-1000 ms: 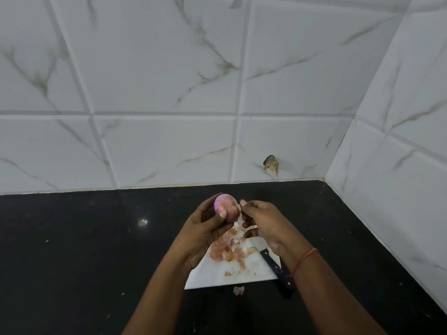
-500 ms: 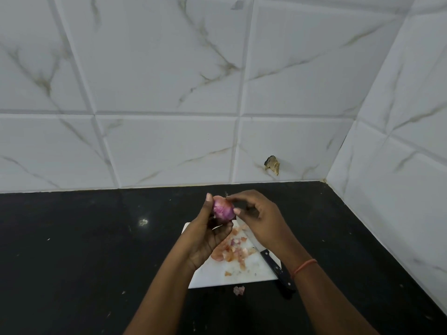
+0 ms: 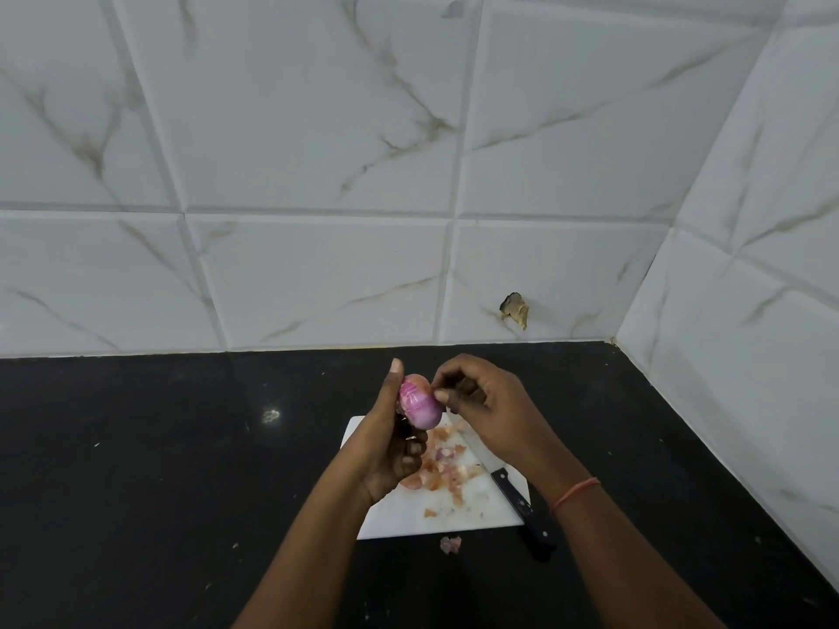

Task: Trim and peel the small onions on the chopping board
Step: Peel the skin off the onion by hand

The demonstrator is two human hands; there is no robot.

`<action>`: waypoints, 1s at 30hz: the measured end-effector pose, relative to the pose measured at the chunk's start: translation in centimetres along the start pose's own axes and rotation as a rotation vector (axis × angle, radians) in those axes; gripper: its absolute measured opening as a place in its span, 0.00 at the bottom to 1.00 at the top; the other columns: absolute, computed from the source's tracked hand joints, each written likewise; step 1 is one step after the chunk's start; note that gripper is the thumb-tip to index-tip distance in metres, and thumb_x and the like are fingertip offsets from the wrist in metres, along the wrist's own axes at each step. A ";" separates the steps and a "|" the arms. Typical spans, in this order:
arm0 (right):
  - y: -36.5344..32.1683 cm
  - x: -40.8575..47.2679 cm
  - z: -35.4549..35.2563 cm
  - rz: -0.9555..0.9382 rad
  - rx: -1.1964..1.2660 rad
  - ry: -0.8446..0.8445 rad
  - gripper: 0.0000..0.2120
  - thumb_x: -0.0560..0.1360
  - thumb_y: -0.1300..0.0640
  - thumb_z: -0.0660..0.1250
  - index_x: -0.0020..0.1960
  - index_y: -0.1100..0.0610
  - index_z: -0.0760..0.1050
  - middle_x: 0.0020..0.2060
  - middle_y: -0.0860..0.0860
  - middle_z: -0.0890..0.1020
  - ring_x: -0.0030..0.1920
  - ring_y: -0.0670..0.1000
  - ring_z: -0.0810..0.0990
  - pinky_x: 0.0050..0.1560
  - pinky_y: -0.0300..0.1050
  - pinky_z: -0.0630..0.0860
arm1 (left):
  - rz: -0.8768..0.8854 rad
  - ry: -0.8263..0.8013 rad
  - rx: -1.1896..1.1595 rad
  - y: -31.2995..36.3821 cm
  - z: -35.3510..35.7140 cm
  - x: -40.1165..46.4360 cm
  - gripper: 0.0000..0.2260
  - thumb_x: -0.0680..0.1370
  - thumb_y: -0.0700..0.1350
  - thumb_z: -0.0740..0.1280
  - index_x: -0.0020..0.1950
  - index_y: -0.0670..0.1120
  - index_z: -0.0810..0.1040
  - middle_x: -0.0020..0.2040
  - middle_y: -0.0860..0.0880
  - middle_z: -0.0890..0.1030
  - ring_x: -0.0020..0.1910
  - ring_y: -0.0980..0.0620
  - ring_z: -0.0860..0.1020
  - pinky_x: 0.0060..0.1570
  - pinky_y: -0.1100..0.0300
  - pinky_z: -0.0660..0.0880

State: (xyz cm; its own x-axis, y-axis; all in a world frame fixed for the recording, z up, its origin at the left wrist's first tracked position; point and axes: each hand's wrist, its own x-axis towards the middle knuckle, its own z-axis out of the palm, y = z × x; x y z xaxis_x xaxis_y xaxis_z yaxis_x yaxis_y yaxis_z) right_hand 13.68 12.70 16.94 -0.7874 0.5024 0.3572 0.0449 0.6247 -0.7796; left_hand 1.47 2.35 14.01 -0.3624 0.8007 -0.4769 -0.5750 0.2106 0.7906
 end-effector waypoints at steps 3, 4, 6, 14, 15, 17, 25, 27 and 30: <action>0.1 -0.1 0.1 -0.006 -0.056 -0.026 0.07 0.78 0.63 0.66 0.50 0.51 0.75 0.45 0.43 0.78 0.47 0.42 0.78 0.47 0.33 0.74 | -0.011 -0.011 0.020 -0.1 -0.1 0.2 0.38 0.70 0.76 0.60 0.50 0.40 0.78 0.31 0.47 0.68 0.27 0.54 0.64 0.24 0.64 0.65; 0.2 -0.1 0.1 -0.003 -0.082 -0.035 0.07 0.78 0.63 0.65 0.50 0.51 0.74 0.45 0.43 0.77 0.47 0.41 0.77 0.47 0.32 0.74 | -0.009 -0.025 0.016 -0.2 0.1 0.1 0.38 0.71 0.76 0.59 0.51 0.40 0.78 0.32 0.46 0.70 0.27 0.53 0.67 0.25 0.63 0.67; 0.4 -0.3 0.3 -0.001 -0.139 -0.058 0.06 0.79 0.61 0.64 0.51 0.50 0.72 0.46 0.43 0.76 0.48 0.40 0.76 0.48 0.30 0.72 | 0.009 -0.059 -0.019 -0.5 0.4 0.2 0.37 0.74 0.74 0.59 0.57 0.40 0.79 0.37 0.43 0.76 0.30 0.51 0.75 0.30 0.60 0.74; 0.9 -1.2 1.5 0.065 -0.118 0.024 0.01 0.80 0.56 0.63 0.51 0.52 0.73 0.43 0.44 0.77 0.44 0.44 0.77 0.42 0.34 0.73 | 0.060 -0.136 -0.150 -0.2 0.8 0.0 0.25 0.81 0.61 0.60 0.61 0.40 0.77 0.40 0.43 0.79 0.33 0.52 0.75 0.35 0.60 0.72; 0.9 -1.2 1.7 0.077 -0.099 0.036 0.01 0.80 0.56 0.63 0.50 0.53 0.73 0.42 0.45 0.78 0.43 0.45 0.77 0.42 0.35 0.74 | 0.058 -0.133 -0.158 -0.2 0.7 0.1 0.24 0.81 0.60 0.60 0.60 0.40 0.77 0.39 0.43 0.79 0.32 0.52 0.75 0.35 0.59 0.71; 0.8 -1.1 2.0 0.128 -0.035 0.056 0.01 0.80 0.57 0.63 0.50 0.53 0.72 0.42 0.47 0.78 0.42 0.46 0.77 0.42 0.37 0.76 | 0.051 -0.128 -0.178 -0.2 0.8 0.1 0.23 0.81 0.59 0.60 0.60 0.40 0.76 0.39 0.43 0.79 0.31 0.51 0.74 0.34 0.59 0.70; 0.1 -1.3 2.8 0.132 0.128 0.201 0.06 0.77 0.55 0.69 0.53 0.52 0.77 0.47 0.45 0.80 0.49 0.44 0.80 0.47 0.35 0.77 | 0.066 -0.111 -0.225 -0.4 0.3 0.5 0.22 0.80 0.59 0.63 0.62 0.42 0.78 0.48 0.40 0.81 0.36 0.51 0.76 0.36 0.59 0.73; 0.0 -1.4 2.7 0.052 0.023 0.218 0.07 0.74 0.57 0.72 0.51 0.54 0.79 0.47 0.45 0.80 0.48 0.44 0.79 0.46 0.31 0.74 | 0.069 -0.109 -0.234 -0.4 0.1 0.7 0.22 0.79 0.59 0.64 0.62 0.43 0.78 0.52 0.38 0.81 0.39 0.51 0.77 0.39 0.58 0.75; -0.1 -1.2 2.6 0.019 -0.035 0.248 0.04 0.74 0.60 0.73 0.47 0.54 0.78 0.44 0.46 0.79 0.46 0.42 0.78 0.44 0.29 0.72 | 0.090 -0.092 -0.204 -0.4 0.2 0.8 0.21 0.79 0.59 0.64 0.59 0.43 0.78 0.42 0.44 0.80 0.34 0.54 0.75 0.32 0.60 0.75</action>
State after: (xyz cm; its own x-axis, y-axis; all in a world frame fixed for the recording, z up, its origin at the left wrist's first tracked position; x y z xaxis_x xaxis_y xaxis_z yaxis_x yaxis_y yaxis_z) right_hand 13.02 10.46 15.27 -0.6114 0.6430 0.4612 0.0829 0.6317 -0.7708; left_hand 1.57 2.97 13.39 -0.3562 0.8606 -0.3639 -0.6830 0.0259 0.7299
